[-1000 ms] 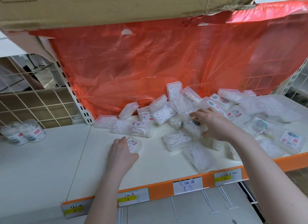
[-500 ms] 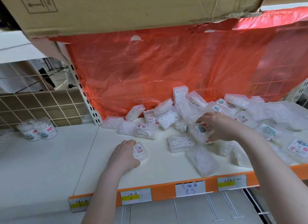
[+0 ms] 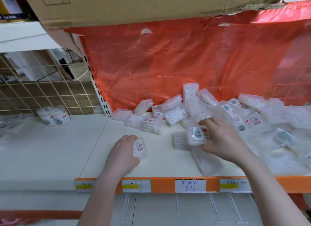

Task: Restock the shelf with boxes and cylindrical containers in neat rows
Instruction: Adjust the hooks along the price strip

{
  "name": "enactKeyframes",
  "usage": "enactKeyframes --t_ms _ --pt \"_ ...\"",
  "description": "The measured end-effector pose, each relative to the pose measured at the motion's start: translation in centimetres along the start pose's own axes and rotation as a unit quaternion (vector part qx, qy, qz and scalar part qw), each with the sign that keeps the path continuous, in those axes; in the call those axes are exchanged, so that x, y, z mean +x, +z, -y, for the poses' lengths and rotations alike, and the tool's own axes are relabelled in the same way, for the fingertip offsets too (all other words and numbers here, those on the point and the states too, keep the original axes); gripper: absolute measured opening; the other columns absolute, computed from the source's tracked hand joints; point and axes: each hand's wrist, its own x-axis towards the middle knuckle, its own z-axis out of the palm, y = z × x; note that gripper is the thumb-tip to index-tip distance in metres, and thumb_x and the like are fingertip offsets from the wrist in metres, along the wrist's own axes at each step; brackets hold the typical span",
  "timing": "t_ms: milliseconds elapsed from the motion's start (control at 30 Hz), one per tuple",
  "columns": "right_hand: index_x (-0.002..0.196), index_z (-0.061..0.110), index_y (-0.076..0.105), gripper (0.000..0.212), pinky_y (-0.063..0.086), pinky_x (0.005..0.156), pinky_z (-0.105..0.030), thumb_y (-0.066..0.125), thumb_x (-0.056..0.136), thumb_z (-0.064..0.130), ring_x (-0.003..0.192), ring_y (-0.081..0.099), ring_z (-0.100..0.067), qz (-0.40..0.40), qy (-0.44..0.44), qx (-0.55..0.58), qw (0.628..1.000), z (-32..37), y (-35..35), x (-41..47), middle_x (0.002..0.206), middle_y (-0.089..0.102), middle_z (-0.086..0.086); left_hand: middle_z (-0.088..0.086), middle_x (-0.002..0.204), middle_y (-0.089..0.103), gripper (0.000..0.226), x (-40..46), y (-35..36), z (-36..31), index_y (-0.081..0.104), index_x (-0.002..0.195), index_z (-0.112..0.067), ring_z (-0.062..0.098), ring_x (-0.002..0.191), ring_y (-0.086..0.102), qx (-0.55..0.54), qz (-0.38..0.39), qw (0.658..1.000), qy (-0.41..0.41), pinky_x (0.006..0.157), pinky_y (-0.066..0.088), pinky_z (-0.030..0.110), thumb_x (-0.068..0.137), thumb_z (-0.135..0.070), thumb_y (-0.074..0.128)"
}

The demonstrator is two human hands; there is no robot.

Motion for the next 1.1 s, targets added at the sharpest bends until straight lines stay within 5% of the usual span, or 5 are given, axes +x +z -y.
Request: enactKeyframes --t_ms 200,633,1100 --pt "0.119 0.012 0.058 0.066 0.044 0.083 -0.040 0.077 0.057 0.024 0.100 0.053 -0.031 -0.003 -0.011 0.027 1.000 2.2 2.3 -1.1 0.108 0.056 -0.007 -0.003 0.126 0.048 0.066 -2.3 -1.3 1.5 0.042 0.135 -0.022 0.019 0.115 0.046 0.041 -0.056 0.998 -0.003 0.093 0.037 0.026 0.073 -0.009 0.061" --pt "0.112 0.014 0.060 0.061 0.044 0.075 -0.034 0.072 0.055 0.031 0.092 0.057 -0.028 0.026 -0.029 0.020 0.999 14.1 5.9 -0.7 0.099 0.058 -0.004 -0.006 0.129 0.047 0.065 -5.7 -5.2 11.5 0.042 0.135 -0.025 0.017 0.116 0.043 0.025 -0.086 0.996 -0.007 0.095 0.035 0.025 0.074 -0.009 0.059" --pt "0.112 0.007 0.060 0.061 0.047 0.076 -0.042 0.078 0.060 0.032 0.092 0.057 -0.034 0.025 -0.052 0.045 0.997 39.6 14.0 2.6 0.100 0.060 -0.011 -0.004 0.129 0.046 0.060 -12.9 -14.9 34.2 0.042 0.135 -0.022 0.018 0.116 0.042 0.024 -0.119 0.992 -0.035 0.093 0.035 0.024 0.079 -0.013 0.062"
